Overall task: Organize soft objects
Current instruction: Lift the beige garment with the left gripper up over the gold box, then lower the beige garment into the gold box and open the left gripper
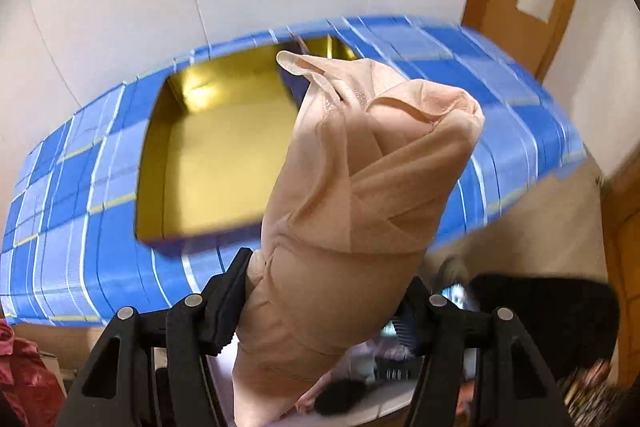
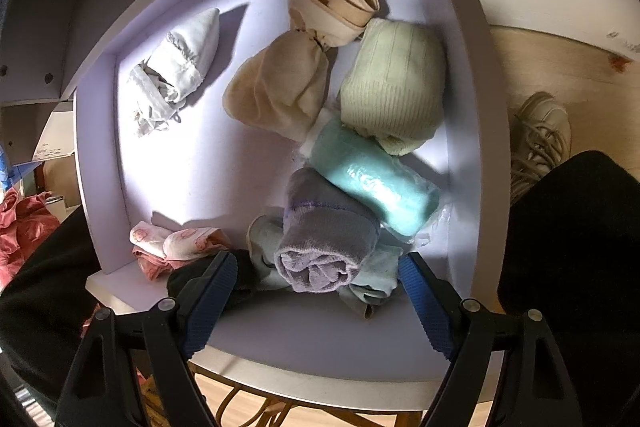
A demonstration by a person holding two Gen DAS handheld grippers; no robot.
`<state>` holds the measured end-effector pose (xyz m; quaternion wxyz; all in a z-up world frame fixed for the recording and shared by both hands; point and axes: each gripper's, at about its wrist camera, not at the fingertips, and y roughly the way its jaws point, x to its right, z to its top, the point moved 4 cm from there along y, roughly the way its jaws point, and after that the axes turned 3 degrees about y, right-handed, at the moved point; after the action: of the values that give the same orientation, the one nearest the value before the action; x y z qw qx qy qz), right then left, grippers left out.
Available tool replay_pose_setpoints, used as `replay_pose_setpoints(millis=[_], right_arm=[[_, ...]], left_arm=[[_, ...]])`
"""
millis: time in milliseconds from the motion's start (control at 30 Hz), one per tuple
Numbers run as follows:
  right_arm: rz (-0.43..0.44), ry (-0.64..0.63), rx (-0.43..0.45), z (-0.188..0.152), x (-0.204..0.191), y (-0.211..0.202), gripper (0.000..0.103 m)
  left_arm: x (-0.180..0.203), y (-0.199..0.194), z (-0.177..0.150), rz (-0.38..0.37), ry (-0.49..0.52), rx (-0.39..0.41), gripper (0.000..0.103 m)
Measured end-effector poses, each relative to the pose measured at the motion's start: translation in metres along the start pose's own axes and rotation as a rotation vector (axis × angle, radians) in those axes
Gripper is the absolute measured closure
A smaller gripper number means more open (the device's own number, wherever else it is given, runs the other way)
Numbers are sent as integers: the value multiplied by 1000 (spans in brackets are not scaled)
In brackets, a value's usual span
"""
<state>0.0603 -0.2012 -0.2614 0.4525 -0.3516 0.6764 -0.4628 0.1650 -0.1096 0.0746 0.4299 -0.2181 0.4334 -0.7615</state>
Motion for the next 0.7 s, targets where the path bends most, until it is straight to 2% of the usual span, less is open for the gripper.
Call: replay_pose_setpoints(millis=[300,567,700], right_arm=[[-78,-63,105,4,-4,-15,18],[-108,-99,139,5,-10,-21,18],[-97,-108,145,4,-12,-24,18]], left_arm=[[-29,33,72,-6,-134,-8,40],[-50,76,96,-21,-253,-53,40],[-69,98,105,-48,-369,-77,40]])
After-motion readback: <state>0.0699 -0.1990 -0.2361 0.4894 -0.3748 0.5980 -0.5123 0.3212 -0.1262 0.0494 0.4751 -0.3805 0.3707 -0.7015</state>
